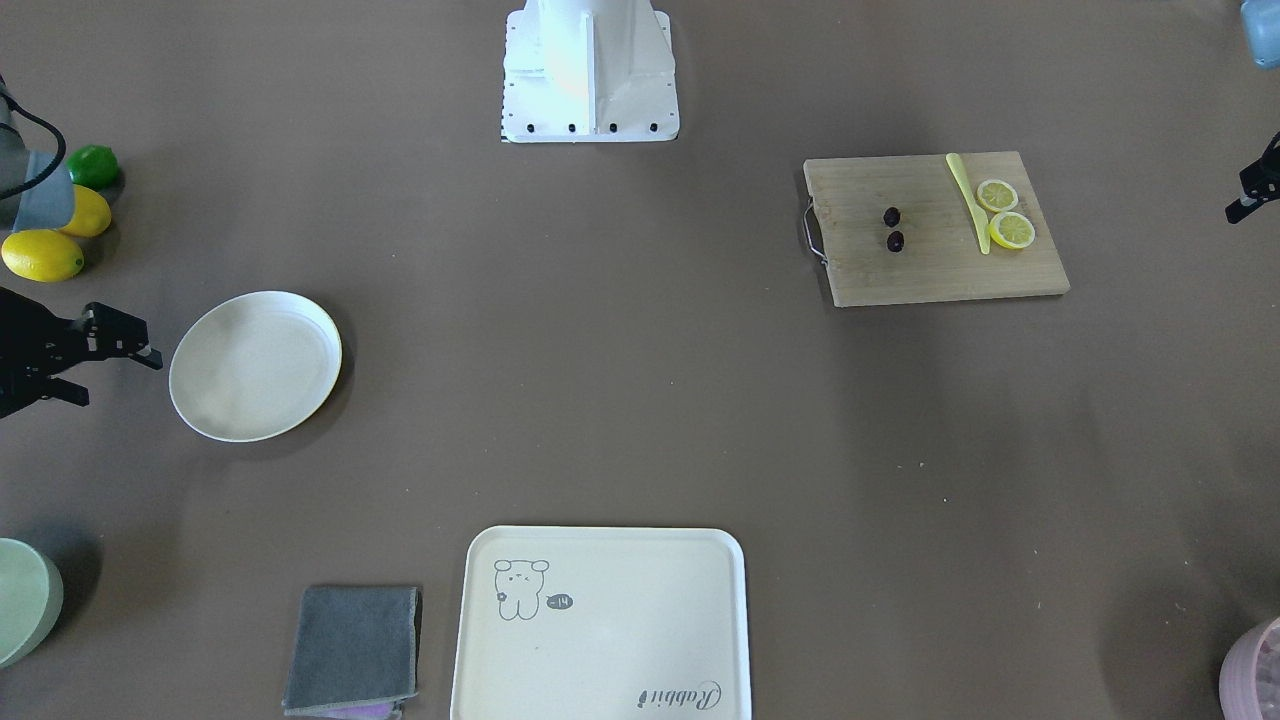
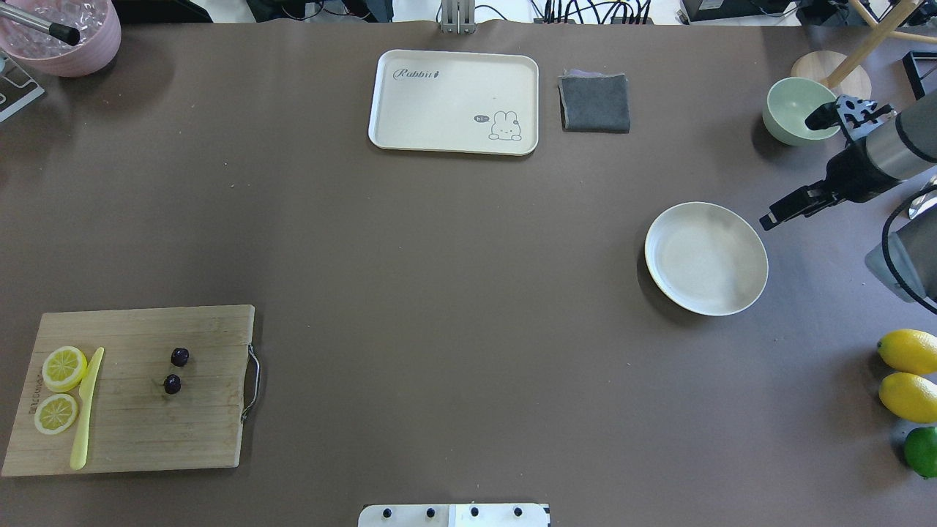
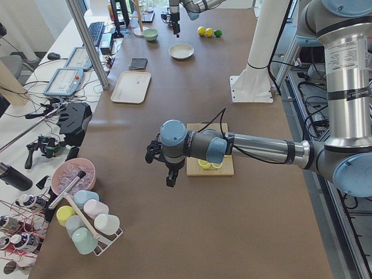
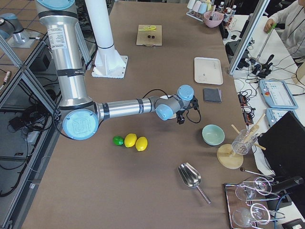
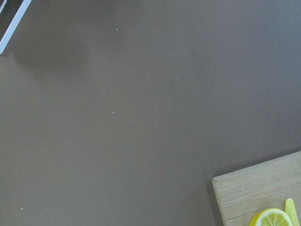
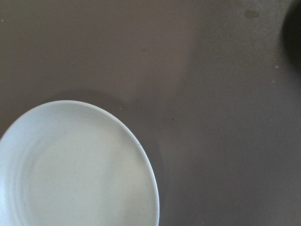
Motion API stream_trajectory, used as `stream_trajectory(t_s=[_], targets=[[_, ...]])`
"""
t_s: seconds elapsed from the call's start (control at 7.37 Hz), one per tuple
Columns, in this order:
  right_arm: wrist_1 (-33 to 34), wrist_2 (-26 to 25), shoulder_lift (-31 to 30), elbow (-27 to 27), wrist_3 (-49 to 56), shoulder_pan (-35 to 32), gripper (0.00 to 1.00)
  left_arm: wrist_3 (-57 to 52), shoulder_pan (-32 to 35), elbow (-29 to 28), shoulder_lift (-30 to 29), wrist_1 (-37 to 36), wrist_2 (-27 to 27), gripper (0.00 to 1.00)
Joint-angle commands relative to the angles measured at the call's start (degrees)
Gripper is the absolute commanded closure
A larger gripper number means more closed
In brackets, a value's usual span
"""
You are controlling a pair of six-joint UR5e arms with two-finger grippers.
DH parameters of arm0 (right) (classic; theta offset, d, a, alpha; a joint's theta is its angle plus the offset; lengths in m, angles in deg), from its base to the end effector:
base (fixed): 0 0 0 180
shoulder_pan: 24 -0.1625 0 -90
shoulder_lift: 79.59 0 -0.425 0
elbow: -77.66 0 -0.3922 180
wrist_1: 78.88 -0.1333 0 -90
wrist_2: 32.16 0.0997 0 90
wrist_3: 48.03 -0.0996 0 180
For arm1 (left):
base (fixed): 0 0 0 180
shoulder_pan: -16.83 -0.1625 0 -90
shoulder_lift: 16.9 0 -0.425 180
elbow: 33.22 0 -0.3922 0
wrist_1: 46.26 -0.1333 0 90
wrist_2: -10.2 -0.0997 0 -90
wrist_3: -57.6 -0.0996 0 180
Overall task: Place red cherry on plate
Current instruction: 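Reach the right gripper to the white plate and push it toward the table center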
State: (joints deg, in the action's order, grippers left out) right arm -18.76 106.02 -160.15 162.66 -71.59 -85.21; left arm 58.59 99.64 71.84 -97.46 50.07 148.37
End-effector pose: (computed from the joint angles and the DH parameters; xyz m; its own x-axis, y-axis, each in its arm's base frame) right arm -0.2278 -0.5372 0.5500 0.5092 -0.3426 0.7896 0.2119 0.9390 0.2708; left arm -0.0046 -0.4359 0.5877 0.6444 0.2197 -0.7324 -0.1113 0.9746 0.1944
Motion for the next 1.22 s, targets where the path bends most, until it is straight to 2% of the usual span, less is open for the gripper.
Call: stream_trajectory(t_s=[0.0,0.14,0.27,0.68,0.81,0.95,1.09], targets=[[-1.85,-2.13,1.38,-3.26,-4.44,2.84,0.31,1.20,-0.11,-0.04,-0.04,0.00,0.09,0.02],[-1.94,-2.22,2.16,-3.26,-7.43,4.24,0.93,1.56,-0.28,0.05,-0.04,0.09,0.09,0.02],[-1.94,-2.31,2.86,-3.35,-9.28,5.82,1.00,1.56,-0.28,0.14,-0.04,0.09,0.09,0.02],[-1.94,-2.05,4.26,-1.51,-11.74,6.01,1.00,3.22,-0.28,0.49,-0.04,0.00,0.18,0.02],[-2.03,-2.13,7.84,-0.81,-21.94,6.28,1.00,4.88,-0.28,0.75,-0.12,0.09,1.92,0.02],[-2.11,-2.83,10.58,0.33,-30.23,9.32,1.00,8.99,-0.37,3.45,0.05,1.66,4.89,0.02],[-2.20,-3.79,12.78,1.48,-37.36,12.22,1.00,19.56,-3.33,8.61,0.14,2.80,5.10,0.02]])
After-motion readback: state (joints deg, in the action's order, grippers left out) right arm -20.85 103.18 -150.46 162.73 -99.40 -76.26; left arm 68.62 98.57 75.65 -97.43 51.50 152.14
